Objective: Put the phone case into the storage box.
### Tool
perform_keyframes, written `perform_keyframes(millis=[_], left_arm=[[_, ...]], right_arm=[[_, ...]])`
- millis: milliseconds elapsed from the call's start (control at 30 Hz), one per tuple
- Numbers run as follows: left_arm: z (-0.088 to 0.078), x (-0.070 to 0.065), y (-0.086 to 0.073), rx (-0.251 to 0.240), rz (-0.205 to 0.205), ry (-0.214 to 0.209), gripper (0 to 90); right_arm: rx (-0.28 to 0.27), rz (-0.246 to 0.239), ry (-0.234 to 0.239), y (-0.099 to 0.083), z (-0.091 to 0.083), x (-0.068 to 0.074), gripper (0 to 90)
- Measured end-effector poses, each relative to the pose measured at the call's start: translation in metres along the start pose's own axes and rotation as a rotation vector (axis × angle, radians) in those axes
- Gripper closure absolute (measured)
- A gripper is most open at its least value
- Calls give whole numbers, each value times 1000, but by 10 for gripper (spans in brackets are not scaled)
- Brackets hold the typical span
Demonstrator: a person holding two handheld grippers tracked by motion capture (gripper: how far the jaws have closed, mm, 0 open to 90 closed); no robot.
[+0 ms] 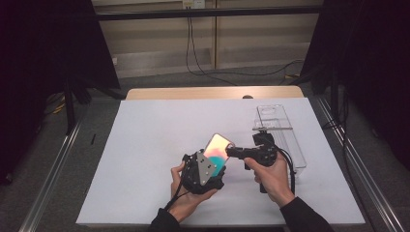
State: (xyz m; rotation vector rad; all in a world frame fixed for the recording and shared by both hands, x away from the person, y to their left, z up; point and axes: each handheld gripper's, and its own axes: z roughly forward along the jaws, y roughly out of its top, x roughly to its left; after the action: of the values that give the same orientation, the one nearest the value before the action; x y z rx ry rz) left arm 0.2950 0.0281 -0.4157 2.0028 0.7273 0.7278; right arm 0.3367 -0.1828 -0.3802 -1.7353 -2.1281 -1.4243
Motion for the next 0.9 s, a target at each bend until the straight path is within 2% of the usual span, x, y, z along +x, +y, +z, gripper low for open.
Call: perform_keyframes(millis=[233, 300, 367, 467, 533, 667, 900], left_arm=[[2, 1, -1, -6, -9, 17, 169], [3, 3, -1, -8, -34, 3, 168], [4, 5, -1, -19, -37, -2, 163], [6, 9, -2, -14, -78, -37, 153], [6, 9, -2, -14, -87, -50, 100], [3, 12, -1, -39, -112, -62, 68], [-2, 28, -2, -54, -177, -74, 43]], right_arm=[[-23, 35, 31, 0, -1, 2, 813], [-29, 35, 43, 0, -2, 3, 823], [-48, 48, 66, -1, -3, 4, 828], [-59, 36, 74, 0, -6, 5, 840], [-69, 26, 70, 0, -7, 5, 845], [-83, 8, 48, 1, -9, 3, 854], [-97, 3, 30, 2, -12, -1, 855]])
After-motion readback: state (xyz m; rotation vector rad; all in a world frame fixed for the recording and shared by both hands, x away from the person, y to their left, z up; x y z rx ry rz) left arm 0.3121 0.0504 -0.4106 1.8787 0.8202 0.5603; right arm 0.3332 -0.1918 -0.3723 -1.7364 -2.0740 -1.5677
